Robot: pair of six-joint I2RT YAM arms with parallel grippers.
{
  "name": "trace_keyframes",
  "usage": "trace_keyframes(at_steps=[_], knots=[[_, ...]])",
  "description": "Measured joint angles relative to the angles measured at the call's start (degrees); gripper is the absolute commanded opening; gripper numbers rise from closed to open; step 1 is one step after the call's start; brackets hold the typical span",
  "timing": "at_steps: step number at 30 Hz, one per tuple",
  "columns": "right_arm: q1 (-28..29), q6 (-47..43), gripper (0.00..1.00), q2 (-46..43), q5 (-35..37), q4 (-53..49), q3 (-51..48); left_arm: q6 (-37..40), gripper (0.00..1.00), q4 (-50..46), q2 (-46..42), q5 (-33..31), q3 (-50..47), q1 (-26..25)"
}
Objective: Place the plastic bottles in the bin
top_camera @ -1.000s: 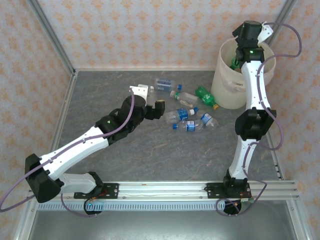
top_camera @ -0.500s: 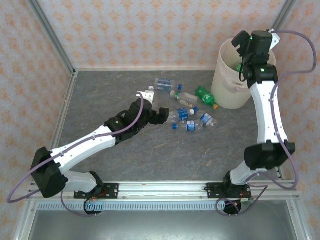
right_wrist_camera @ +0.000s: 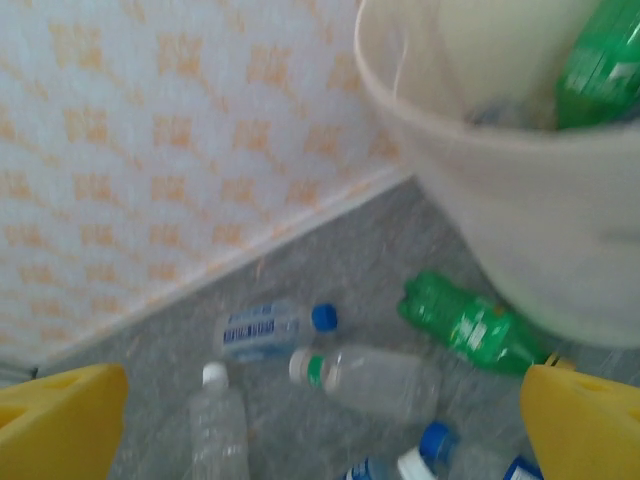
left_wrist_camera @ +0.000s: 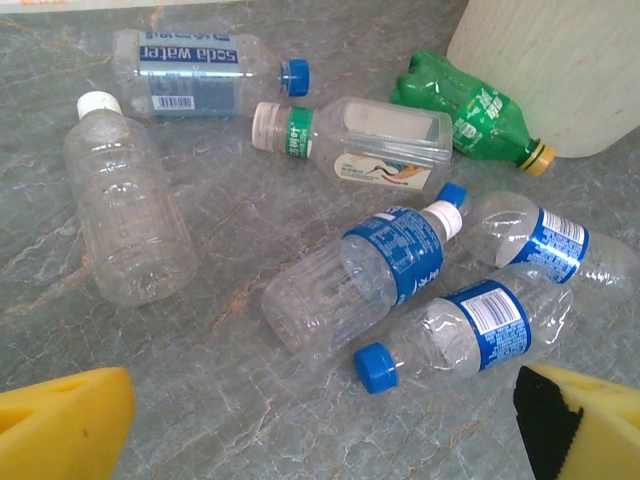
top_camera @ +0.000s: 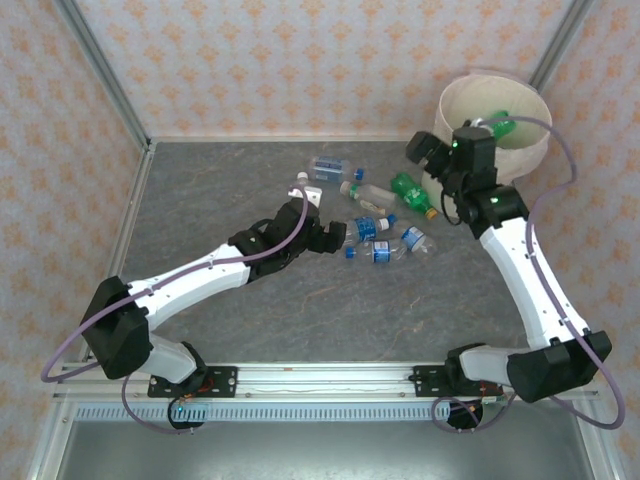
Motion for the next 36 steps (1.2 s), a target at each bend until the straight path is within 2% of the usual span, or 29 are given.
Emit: trace_keyframes(at_steps=[5,9,15,20,31,36], knots=[[4.50,3.19,1.00,-0.28,-0.13,0.68,-6.56,-0.48,0.99,0.02,0.22,-0.85,0.39,2.64],[7.98,5.57,1.00,0.48,-0.11,1.16,-7.96,-1.60,0.95,0.02,2.03,-0.87,0.48,6.01],[11.23,7.48,1.00,2.54,0.39,2.08,-6.64,-4.81,0.86,-0.59,11.43,0.74,4.79,13.64],[11.58,7.52,1.00,2.86,1.33,2.05,-2.86,-6.64,0.86,-3.30,21.88,4.37,13.20,19.32],[11.61,7.50,1.00,-0.61,5.31,1.11,-1.77,-7.13,0.85,-8.68,37.24,11.76,25.64,20.96],[11.61,7.48,1.00,-0.94,6.60,0.17,-1.73,-7.10,0.81,-11.30,42.12,13.75,30.84,21.66]])
